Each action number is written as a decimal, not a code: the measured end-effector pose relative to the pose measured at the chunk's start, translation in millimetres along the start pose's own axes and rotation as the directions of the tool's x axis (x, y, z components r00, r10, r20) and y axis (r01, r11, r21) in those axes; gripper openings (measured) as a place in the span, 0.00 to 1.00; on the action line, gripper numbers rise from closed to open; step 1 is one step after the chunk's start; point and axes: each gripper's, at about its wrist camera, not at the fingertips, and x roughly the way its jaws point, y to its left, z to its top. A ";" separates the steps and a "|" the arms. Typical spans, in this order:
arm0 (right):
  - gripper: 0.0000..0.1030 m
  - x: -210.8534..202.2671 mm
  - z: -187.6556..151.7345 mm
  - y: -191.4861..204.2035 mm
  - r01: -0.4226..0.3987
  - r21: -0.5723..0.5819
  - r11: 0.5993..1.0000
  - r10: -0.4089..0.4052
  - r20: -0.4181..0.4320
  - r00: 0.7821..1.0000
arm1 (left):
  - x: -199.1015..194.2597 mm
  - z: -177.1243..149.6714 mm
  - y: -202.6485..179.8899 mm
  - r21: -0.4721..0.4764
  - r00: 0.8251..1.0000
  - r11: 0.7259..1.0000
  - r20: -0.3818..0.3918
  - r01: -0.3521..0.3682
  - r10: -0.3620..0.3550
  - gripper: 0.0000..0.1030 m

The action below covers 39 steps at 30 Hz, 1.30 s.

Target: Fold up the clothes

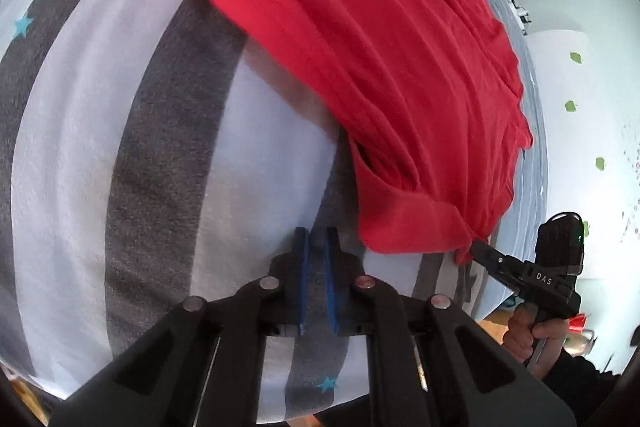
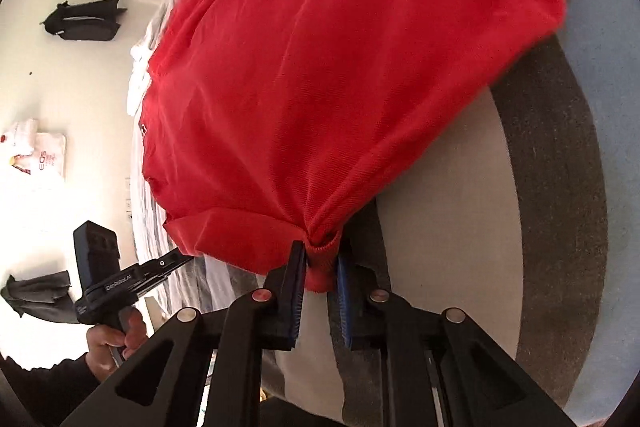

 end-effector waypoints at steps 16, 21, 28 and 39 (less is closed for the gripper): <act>0.21 -43.9 8.5 33.2 0.038 -0.073 0.997 -0.032 0.080 0.996 | -33.2 50.5 -48.2 0.162 0.988 0.983 0.111 0.086 -0.104 0.09; 0.21 -10.3 21.1 30.0 0.105 -0.078 0.991 -0.103 0.021 0.994 | -12.9 34.0 -18.4 0.165 0.999 0.986 0.033 0.012 -0.018 0.14; 0.19 -30.7 49.7 45.2 0.151 -0.058 0.987 -0.145 0.100 0.984 | -49.3 67.9 -25.9 0.203 0.995 0.979 0.095 -0.018 -0.002 0.16; 0.42 -115.7 313.9 9.1 0.279 0.026 0.960 -0.260 0.448 0.855 | -47.5 331.5 -73.1 0.194 0.873 0.918 0.427 -0.345 0.238 0.39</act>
